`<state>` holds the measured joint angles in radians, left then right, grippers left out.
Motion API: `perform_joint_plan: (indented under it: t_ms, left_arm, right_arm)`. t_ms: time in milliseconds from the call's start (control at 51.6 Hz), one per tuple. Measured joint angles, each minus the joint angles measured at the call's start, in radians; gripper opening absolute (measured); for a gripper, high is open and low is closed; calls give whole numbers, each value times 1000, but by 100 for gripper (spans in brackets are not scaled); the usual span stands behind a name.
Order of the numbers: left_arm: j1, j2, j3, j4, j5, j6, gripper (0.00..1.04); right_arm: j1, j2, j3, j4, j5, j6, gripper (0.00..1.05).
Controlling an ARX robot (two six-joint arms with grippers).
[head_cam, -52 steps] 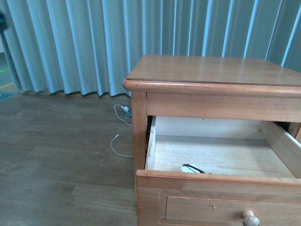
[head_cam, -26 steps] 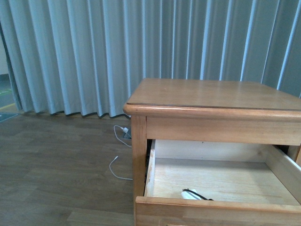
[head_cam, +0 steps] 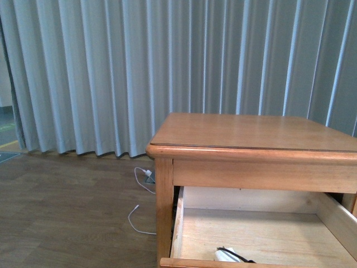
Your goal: Put charger into drawer
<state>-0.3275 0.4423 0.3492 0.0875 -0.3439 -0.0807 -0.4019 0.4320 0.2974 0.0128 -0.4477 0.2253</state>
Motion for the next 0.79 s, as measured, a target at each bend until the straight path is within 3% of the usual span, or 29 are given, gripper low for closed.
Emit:
perform_joint_plan:
  t_ms: [97, 407, 445, 503, 562, 716, 794]
  left_arm:
    - [63, -53, -68, 18, 91, 47, 67]
    - [188, -160, -194, 31, 211, 69, 12]
    - [226, -174, -206, 31, 274, 70, 5]
    - [291, -192, -220, 31, 333, 73, 4]
    - [319, -205, -231, 31, 330, 73, 4]
    - [323, -236, -259, 29, 341, 73, 4]
    - [324, -313, -266, -65, 341, 73, 4]
  right_arm:
    - [0, 0, 0, 0, 0, 0, 97]
    - [0, 0, 0, 0, 0, 0, 97]
    - [0, 0, 0, 0, 0, 0, 97]
    - [0, 0, 0, 0, 0, 0, 97]
    - [0, 0, 0, 0, 0, 0, 97]
    - [0, 0, 0, 0, 0, 0, 97]
    - [0, 0, 0, 0, 0, 0, 97]
